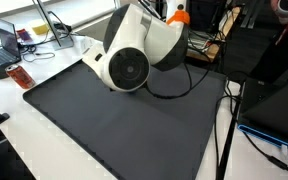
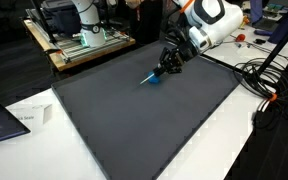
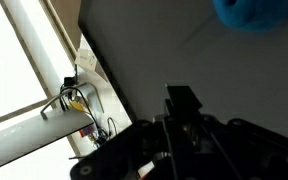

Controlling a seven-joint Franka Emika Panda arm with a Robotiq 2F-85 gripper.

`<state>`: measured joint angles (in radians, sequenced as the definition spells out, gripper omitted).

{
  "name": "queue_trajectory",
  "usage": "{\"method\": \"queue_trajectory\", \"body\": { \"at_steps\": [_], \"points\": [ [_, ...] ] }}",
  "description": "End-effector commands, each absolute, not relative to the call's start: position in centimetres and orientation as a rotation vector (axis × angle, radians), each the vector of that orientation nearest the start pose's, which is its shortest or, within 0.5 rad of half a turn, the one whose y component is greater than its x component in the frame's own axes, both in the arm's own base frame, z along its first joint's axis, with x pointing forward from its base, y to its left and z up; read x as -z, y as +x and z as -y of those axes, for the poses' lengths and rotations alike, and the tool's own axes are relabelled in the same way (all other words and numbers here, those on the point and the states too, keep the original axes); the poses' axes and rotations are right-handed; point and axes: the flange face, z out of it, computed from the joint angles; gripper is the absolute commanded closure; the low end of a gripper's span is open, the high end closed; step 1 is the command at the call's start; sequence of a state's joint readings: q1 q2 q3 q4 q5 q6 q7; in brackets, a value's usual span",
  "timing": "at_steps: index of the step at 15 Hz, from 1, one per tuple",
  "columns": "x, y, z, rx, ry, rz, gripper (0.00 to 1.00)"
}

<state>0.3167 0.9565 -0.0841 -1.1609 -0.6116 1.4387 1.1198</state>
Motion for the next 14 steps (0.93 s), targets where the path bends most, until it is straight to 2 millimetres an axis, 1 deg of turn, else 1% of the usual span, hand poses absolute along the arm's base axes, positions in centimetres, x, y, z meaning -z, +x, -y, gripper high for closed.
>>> {"method": "queue_trajectory", "body": {
  "at_steps": [1, 4, 8, 12, 14],
  "points": [
    [-22.4, 68.7, -9.8, 0.149, 2.132, 0.773, 0.97],
    [-24.5, 68.6, -9.1, 0.184, 2.217, 0.763, 0.97],
    [-27.5, 68.3, -8.8, 0.234, 2.369, 0.760, 0.97],
    [-29.9, 67.0, -8.6, 0.294, 2.518, 0.729, 0.97],
    [-30.6, 66.4, -8.6, 0.312, 2.567, 0.721, 0.97]
  ]
}}
